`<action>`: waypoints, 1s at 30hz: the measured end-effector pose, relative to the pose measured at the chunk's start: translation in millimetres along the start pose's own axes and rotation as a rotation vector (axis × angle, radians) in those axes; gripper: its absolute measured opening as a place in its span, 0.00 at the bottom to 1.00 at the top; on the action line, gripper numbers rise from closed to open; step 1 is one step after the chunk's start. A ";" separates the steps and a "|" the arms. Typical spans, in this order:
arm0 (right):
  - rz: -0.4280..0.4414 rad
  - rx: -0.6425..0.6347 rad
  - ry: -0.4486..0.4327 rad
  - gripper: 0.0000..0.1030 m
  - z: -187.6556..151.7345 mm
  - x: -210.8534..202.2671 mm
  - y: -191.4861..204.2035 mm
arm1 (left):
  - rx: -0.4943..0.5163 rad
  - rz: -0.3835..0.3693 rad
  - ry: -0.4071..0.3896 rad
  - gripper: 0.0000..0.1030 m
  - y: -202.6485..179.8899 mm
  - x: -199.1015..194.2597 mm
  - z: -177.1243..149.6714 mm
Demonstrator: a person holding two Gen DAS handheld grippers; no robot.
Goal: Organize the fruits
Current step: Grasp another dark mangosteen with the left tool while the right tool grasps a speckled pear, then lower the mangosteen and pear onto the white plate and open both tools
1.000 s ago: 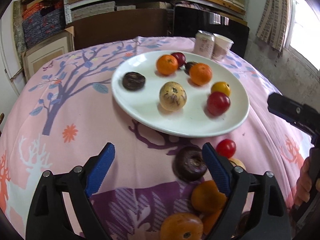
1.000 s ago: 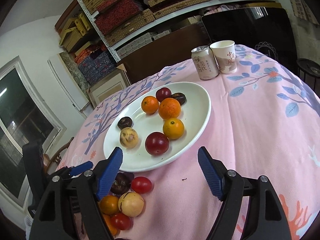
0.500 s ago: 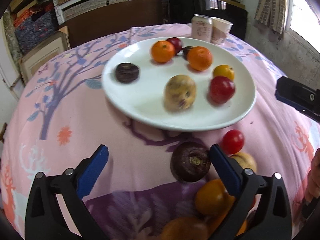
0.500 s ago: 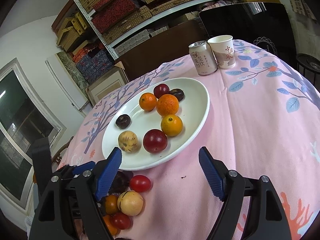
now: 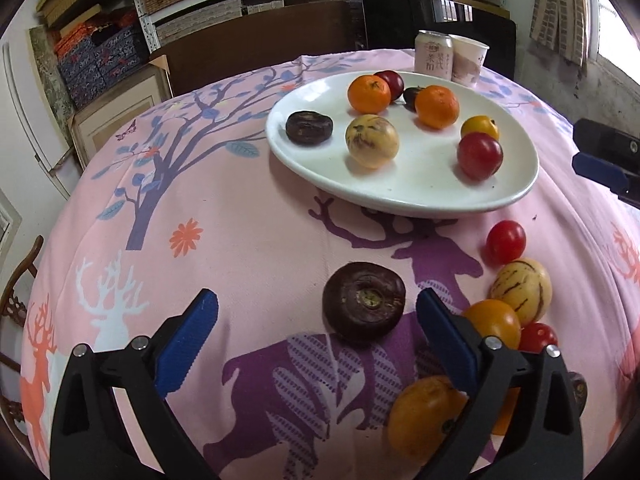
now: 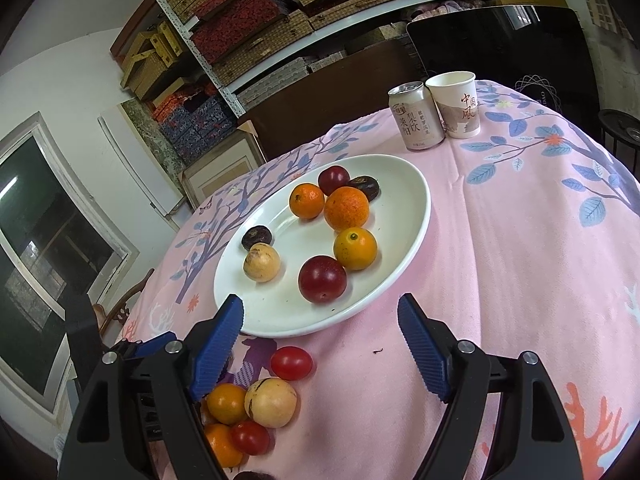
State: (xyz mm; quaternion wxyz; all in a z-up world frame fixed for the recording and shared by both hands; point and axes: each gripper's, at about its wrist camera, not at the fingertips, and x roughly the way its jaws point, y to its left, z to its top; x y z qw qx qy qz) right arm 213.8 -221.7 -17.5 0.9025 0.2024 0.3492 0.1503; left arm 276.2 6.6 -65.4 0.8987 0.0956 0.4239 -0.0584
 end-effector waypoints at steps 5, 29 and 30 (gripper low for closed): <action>0.003 -0.005 0.007 0.78 -0.2 1.1 1.3 | -0.020 -0.064 0.032 0.74 3.8 10.2 -1.7; 0.117 -0.100 0.260 0.44 -56.3 34.9 32.9 | -0.049 -0.095 -0.001 0.40 7.6 8.9 -0.3; 0.116 -0.092 0.264 0.38 -55.7 36.6 31.3 | -0.051 -0.099 -0.001 0.40 8.1 9.0 -0.3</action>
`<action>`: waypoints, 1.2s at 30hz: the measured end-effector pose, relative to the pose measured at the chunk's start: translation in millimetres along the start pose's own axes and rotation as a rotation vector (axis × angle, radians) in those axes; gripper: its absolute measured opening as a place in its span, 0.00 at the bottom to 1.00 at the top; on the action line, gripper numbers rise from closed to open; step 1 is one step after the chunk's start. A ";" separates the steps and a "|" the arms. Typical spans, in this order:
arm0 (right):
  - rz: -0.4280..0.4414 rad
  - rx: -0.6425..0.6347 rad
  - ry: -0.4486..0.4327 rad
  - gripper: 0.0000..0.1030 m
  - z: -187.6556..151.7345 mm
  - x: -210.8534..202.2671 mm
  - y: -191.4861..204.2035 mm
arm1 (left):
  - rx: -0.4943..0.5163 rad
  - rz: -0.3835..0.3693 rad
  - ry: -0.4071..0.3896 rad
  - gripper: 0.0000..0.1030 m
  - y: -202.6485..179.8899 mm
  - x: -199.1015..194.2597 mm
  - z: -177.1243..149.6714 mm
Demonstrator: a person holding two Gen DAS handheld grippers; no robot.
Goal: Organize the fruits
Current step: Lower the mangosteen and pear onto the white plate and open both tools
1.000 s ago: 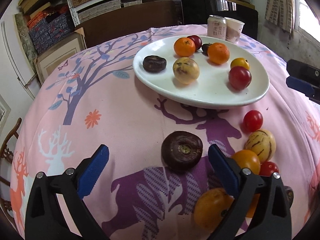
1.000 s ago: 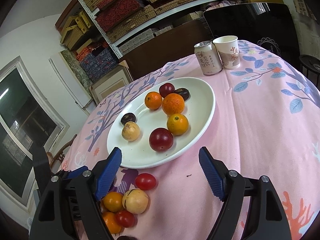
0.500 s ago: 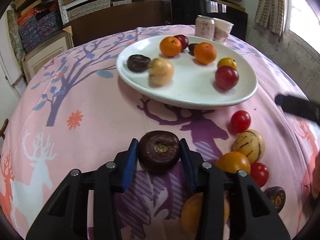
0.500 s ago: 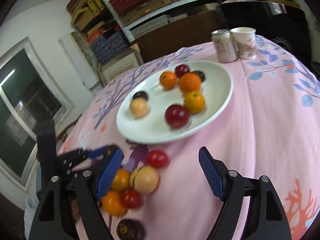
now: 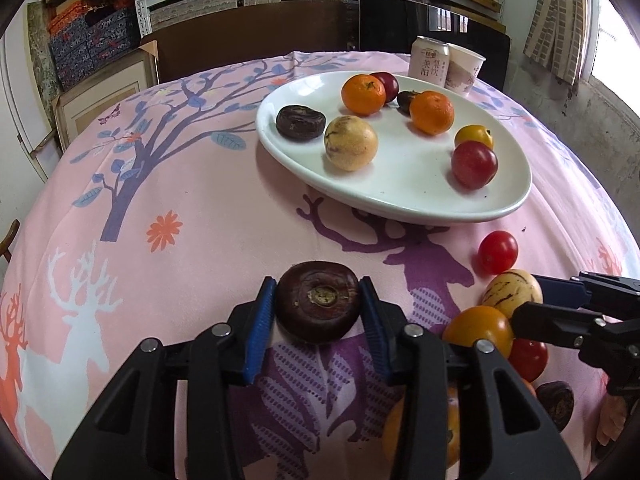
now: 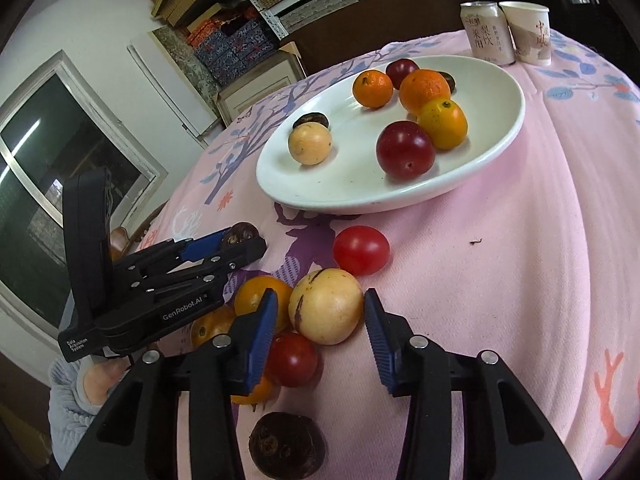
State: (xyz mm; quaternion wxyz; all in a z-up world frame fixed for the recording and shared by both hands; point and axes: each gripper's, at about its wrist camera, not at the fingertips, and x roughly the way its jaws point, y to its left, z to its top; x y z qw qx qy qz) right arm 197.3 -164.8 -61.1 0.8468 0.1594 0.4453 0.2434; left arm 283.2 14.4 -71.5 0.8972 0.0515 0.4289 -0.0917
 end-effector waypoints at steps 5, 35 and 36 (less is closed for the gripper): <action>0.058 0.062 0.012 0.38 1.7 1.1 -10.4 | -0.015 -0.015 -0.002 0.40 3.1 0.3 0.1; -0.095 0.096 -0.306 0.60 82.9 -46.3 -48.6 | -0.007 -0.084 -0.123 0.78 -39.9 -1.7 69.6; -0.090 0.106 -0.310 0.60 80.5 -48.6 -49.6 | -0.009 -0.076 -0.128 0.80 -37.7 -5.3 67.2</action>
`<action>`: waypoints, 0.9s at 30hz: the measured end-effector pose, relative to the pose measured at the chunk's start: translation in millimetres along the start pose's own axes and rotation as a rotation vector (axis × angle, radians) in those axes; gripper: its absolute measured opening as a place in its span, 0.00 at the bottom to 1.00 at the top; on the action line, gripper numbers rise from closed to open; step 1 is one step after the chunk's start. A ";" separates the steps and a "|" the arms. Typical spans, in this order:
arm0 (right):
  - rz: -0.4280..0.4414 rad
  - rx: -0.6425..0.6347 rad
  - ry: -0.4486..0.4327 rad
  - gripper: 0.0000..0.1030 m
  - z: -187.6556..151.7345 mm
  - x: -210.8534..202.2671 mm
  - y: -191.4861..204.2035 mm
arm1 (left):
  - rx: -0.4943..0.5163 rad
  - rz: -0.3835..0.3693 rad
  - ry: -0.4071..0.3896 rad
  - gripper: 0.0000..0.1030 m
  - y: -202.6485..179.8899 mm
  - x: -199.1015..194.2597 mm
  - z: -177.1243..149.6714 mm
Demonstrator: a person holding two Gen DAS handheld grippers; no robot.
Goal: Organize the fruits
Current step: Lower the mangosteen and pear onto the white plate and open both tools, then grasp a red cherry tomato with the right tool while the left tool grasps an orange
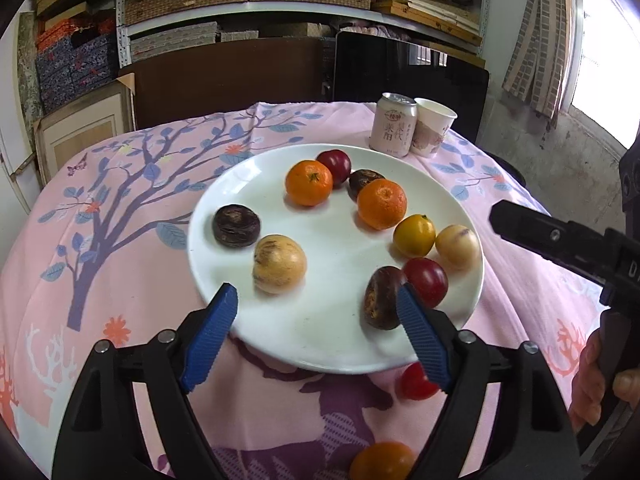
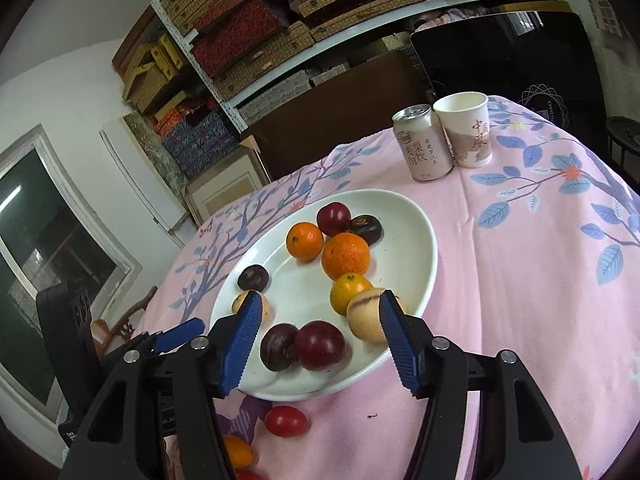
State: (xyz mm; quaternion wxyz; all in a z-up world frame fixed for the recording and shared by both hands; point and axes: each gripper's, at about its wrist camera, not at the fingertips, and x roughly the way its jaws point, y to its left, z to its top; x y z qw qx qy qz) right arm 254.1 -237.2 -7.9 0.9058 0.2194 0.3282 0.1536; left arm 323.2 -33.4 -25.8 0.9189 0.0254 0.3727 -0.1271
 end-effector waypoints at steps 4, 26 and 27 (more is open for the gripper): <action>-0.006 0.031 0.004 0.62 -7.9 -4.3 -7.0 | 0.008 0.015 -0.006 0.81 5.9 -15.6 -12.3; -0.001 -0.158 0.209 0.63 -66.3 10.8 35.6 | -0.019 0.087 0.005 0.86 25.4 -55.7 -64.5; -0.010 -0.170 0.216 0.63 -67.5 13.8 37.1 | -0.016 0.093 0.004 0.86 24.4 -55.8 -64.7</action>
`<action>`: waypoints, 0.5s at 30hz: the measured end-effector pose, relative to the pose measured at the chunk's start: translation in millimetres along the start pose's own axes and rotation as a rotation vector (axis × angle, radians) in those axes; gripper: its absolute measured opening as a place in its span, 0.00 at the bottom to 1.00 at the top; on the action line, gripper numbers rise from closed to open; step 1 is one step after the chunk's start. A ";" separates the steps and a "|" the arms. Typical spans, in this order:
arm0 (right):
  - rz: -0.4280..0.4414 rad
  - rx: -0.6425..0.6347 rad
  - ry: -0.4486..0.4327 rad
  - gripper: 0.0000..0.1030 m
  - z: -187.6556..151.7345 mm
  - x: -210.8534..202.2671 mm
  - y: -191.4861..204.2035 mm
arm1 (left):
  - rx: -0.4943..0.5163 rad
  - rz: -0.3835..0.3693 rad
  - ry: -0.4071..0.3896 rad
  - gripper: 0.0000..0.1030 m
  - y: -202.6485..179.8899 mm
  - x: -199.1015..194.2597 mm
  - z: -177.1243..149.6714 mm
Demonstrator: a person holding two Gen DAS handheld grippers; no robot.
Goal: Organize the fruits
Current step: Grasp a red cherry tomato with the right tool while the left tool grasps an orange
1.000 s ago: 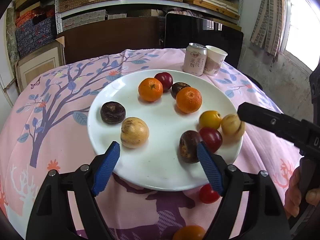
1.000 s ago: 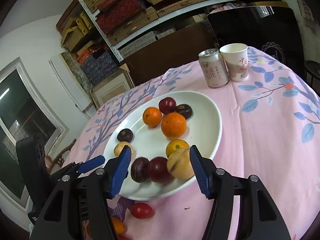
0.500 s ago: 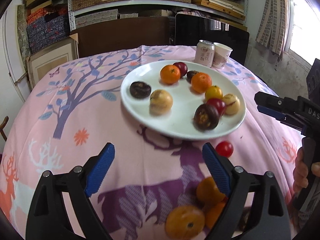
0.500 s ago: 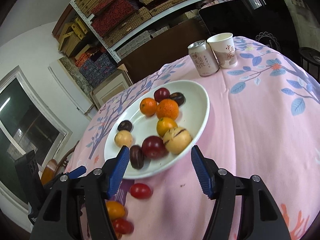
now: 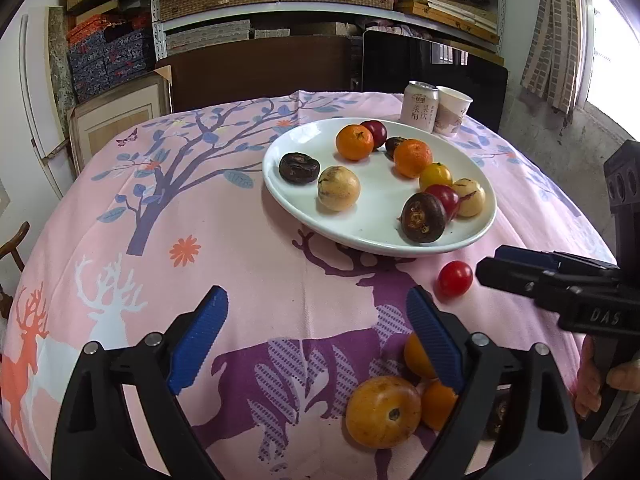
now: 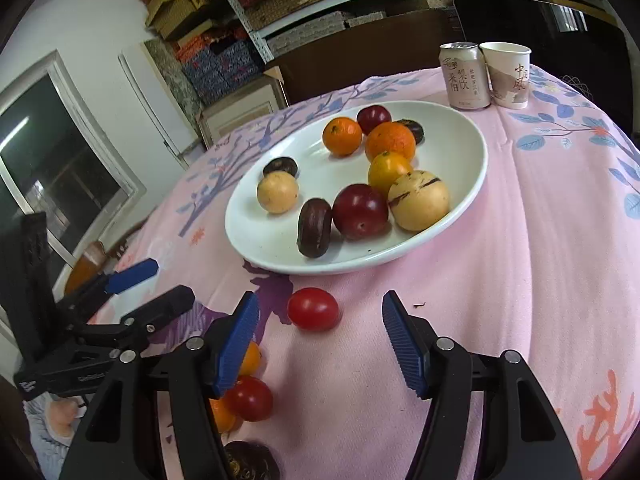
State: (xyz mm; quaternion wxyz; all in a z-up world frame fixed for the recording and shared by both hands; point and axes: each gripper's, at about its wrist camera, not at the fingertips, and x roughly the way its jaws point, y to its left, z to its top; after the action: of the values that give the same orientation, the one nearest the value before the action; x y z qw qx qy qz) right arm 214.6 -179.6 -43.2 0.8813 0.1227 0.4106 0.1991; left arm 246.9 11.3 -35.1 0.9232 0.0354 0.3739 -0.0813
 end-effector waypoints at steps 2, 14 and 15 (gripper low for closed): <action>-0.024 -0.018 0.007 0.63 0.0 5.6 3.3 | 0.010 0.009 -0.006 0.86 -3.3 -0.9 0.2; -0.085 -0.074 0.059 0.51 0.1 29.1 16.4 | 0.086 0.123 -0.074 0.91 -19.4 -11.9 -0.2; -0.089 -0.073 0.060 0.48 0.5 29.6 16.6 | 0.089 0.127 -0.077 0.91 -20.2 -12.3 -0.3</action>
State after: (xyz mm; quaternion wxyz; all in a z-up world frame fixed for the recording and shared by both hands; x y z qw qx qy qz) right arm 228.1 -151.6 -56.5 0.8805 0.0659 0.4344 0.1780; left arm 234.5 -7.1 -26.8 0.9378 0.0971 0.3309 -0.0403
